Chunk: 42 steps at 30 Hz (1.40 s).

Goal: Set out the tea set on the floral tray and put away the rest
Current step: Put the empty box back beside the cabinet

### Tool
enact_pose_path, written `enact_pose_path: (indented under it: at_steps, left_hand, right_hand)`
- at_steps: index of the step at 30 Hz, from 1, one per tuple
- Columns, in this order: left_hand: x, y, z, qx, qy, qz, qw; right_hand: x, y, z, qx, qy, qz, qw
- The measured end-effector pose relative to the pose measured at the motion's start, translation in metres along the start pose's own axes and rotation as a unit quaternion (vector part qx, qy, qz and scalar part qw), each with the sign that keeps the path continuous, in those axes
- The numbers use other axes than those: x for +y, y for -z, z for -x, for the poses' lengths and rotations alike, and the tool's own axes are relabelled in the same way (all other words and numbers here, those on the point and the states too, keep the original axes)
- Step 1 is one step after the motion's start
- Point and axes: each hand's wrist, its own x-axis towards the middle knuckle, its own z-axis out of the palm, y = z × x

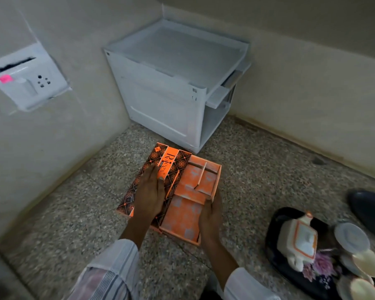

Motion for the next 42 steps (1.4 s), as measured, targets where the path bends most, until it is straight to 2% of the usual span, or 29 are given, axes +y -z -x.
enact_pose_path:
  at_steps: [5,12,14,17,21,23,27,30,33,36,38,40,42]
  left_hand:
    - [0.008,0.001,0.001,-0.001,0.018,0.025,1.0]
    - [0.008,-0.006,-0.001,-0.002,0.029,0.036,0.999]
    - [0.01,-0.006,-0.003,0.0,0.042,0.041,0.998]
    - [0.01,-0.005,-0.006,-0.015,0.041,0.048,0.998]
    - [0.009,0.01,-0.01,-0.045,0.039,0.027,0.998]
    - [0.001,0.022,-0.014,-0.016,0.05,0.002,0.999]
    - [-0.031,0.032,-0.021,0.017,0.136,-0.033,0.99]
    - [-0.027,0.033,-0.022,0.001,0.181,0.011,0.983]
    - [-0.016,0.033,-0.025,0.007,0.182,0.045,0.982]
    - [-0.017,0.034,-0.025,0.007,0.188,0.06,0.98]
    - [-0.019,0.036,-0.025,0.001,0.19,0.082,0.978]
    - [-0.017,0.043,-0.026,-0.008,0.186,0.111,0.976]
    - [-0.02,0.05,-0.03,-0.02,0.212,0.153,0.965]
  right_hand:
    - [-0.009,-0.031,0.003,0.011,-0.009,-0.028,1.0]
    - [-0.029,-0.101,0.009,-0.04,-0.068,-0.113,0.99]
    - [-0.016,-0.113,0.004,-0.076,-0.094,-0.129,0.984]
    - [0.041,-0.134,-0.025,-0.154,-0.111,-0.147,0.971]
    - [0.003,-0.103,-0.015,-0.136,-0.056,-0.095,0.985]
    - [-0.02,-0.086,-0.004,-0.143,-0.035,-0.098,0.984]
    - [-0.021,-0.08,-0.007,-0.138,-0.044,-0.156,0.977]
    - [-0.014,-0.099,-0.005,-0.121,-0.084,-0.179,0.973]
    - [0.038,-0.141,-0.014,-0.181,-0.139,-0.259,0.938]
    - [0.006,-0.135,-0.008,-0.205,-0.181,-0.259,0.926]
    - [-0.002,-0.128,-0.01,-0.218,-0.176,-0.258,0.925]
    - [-0.016,-0.114,-0.018,-0.211,-0.144,-0.231,0.939]
    - [-0.035,-0.099,-0.023,-0.207,-0.139,-0.235,0.939]
